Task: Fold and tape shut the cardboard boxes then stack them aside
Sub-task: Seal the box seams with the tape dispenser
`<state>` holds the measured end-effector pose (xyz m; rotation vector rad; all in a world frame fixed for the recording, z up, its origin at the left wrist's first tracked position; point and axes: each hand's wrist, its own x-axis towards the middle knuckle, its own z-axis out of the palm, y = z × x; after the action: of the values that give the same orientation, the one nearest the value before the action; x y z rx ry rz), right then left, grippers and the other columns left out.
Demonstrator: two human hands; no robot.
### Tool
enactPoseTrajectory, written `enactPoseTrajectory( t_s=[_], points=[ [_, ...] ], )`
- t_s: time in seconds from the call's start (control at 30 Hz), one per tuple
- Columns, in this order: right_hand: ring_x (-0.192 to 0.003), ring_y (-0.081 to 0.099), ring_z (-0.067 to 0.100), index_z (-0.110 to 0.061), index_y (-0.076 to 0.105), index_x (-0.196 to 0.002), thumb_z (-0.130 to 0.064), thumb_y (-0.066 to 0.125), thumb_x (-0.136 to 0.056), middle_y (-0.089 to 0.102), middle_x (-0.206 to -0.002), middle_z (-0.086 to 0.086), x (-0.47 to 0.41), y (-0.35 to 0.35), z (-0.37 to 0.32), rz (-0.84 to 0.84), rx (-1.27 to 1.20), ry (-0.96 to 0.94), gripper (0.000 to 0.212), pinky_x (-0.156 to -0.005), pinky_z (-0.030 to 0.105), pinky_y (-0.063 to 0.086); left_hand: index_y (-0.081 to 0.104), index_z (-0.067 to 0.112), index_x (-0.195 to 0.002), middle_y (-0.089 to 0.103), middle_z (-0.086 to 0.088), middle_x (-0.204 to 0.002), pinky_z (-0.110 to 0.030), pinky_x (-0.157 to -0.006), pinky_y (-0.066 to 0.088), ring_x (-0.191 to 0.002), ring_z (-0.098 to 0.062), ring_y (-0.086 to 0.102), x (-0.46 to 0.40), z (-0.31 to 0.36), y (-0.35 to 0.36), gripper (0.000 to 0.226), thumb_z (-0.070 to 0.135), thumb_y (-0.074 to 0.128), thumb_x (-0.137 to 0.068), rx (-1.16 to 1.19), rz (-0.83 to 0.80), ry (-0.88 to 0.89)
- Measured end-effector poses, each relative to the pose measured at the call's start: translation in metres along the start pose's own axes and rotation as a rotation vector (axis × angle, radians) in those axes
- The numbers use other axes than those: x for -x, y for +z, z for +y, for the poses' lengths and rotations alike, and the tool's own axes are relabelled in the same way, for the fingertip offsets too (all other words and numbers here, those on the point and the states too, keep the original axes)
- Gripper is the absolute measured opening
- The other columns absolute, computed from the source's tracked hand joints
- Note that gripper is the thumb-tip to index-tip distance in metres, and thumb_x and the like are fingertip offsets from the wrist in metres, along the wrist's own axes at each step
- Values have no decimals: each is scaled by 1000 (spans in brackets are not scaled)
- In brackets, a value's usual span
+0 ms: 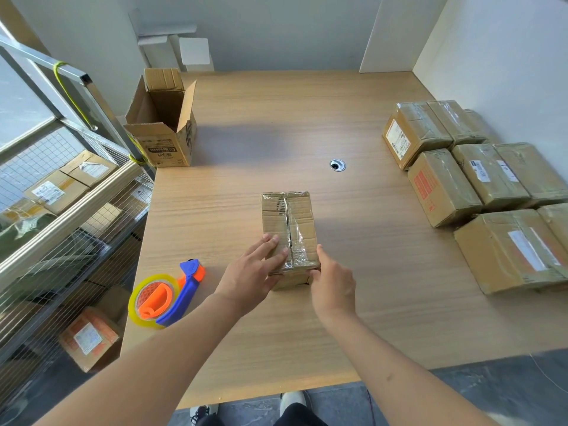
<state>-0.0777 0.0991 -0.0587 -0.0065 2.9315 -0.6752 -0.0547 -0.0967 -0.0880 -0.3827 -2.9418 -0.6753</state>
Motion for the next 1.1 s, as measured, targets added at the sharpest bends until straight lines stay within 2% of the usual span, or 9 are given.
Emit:
enactPoseTrajectory(
  t_s=[0.1, 0.33, 0.43, 0.53, 0.6, 0.73, 0.9, 1.0, 1.1],
  points=[
    [-103, 67, 37, -28, 36, -158, -16, 62, -100, 75, -107, 14, -5, -5, 2, -34, 52, -40, 64, -84, 38, 50, 45, 28, -154, 32, 0, -166, -45, -110, 49, -155, -20, 25, 0, -13, -8, 67, 37, 71, -94, 10, -98, 51],
    [-91, 71, 35, -26, 35, -159, -12, 57, -102, 75, -99, 10, -4, -10, 10, -86, 154, -212, 63, -74, 38, 51, 47, 30, -152, 36, 2, -164, -49, -87, 61, -152, -21, 32, 1, -17, -11, 70, 22, 76, -88, 5, -96, 73],
    [-100, 69, 35, -19, 34, -159, -11, 57, -102, 71, -116, 13, -7, -5, 13, -104, 139, -251, 62, -76, 40, 51, 49, 28, -151, 37, 0, -163, -49, -94, 59, -152, -23, 32, 1, -15, -10, 68, 18, 76, -89, 20, -84, 67],
    [-142, 42, 33, -12, 27, -160, -21, 62, -101, 23, -167, 15, -6, -2, 10, -108, 203, -308, 70, -96, 44, 51, 49, 27, -152, 35, 0, -164, -47, -106, 52, -154, -21, 28, -1, -12, -13, 67, 19, 76, -91, 26, -97, 48],
    [-152, 28, 31, -12, 25, -161, -24, 70, -96, 6, -171, 14, -8, 0, 7, -77, 254, -369, 80, -108, 43, 46, 45, 29, -155, 30, 2, -167, -44, -114, 45, -155, -19, 23, -3, -8, -15, 67, 23, 73, -94, 26, -123, 31],
    [-151, 35, 30, -16, 43, -154, -4, 75, -87, 32, -165, 10, -17, 7, 3, -68, 292, -438, 75, -99, 45, 56, 37, 31, -158, 21, 4, -169, -37, -124, 30, -157, -16, 14, -5, -9, -18, 73, 27, 73, -94, 16, -195, 36],
    [-151, 34, 31, -14, 43, -154, 0, 75, -87, 33, -165, 11, -20, 10, 9, -63, 311, -467, 76, -93, 45, 60, 44, 23, -155, 29, 4, -166, -39, -123, 30, -155, -16, 22, -12, -26, -24, 71, 14, 75, -92, 62, -247, 92],
    [-159, 6, 27, -17, 21, -163, -21, 61, -102, 5, -172, 8, -18, 1, 4, -173, 291, -445, 73, -116, 45, 42, 59, 20, -144, 48, -3, -156, -51, -108, 49, -147, -26, 42, -12, -25, -19, 62, 9, 80, -87, 72, -171, 98],
    [-158, -9, 26, -16, 10, -164, -73, 58, -87, -8, -172, 5, -13, -8, -11, -259, 290, -345, 107, -125, 40, 21, 60, 22, -143, 48, 1, -156, -50, -102, 54, -146, -24, 42, -10, -20, -18, 59, 10, 79, -88, 71, -140, 88]
  ],
)
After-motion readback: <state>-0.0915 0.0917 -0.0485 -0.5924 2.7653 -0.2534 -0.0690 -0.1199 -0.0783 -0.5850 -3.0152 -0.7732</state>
